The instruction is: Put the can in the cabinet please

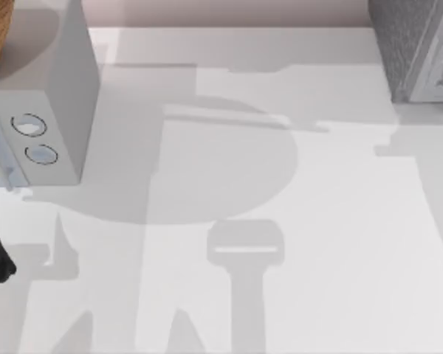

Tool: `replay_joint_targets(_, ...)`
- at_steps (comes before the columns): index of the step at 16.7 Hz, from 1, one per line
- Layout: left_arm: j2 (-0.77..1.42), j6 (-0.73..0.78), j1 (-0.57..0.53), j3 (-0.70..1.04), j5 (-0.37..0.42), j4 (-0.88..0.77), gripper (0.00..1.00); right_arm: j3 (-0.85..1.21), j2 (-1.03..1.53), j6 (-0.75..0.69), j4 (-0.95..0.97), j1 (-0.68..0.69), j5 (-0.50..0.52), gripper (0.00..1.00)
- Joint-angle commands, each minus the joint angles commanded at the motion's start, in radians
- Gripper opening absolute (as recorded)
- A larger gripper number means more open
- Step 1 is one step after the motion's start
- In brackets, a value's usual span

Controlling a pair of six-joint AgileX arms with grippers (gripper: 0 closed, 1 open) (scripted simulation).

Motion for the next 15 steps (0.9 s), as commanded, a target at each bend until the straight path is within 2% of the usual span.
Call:
replay_joint_targets(8,0.0,0.0,0.0,0.0,0.0,0.0,1.0,0.438,0.319,0.001,-0.097,0.042,0.05,0.0)
replay_joint_targets(15,0.0,0.0,0.0,0.0,0.0,0.0,1.0,0.608,0.436,-0.001,-0.129,0.059,0.069,0.0)
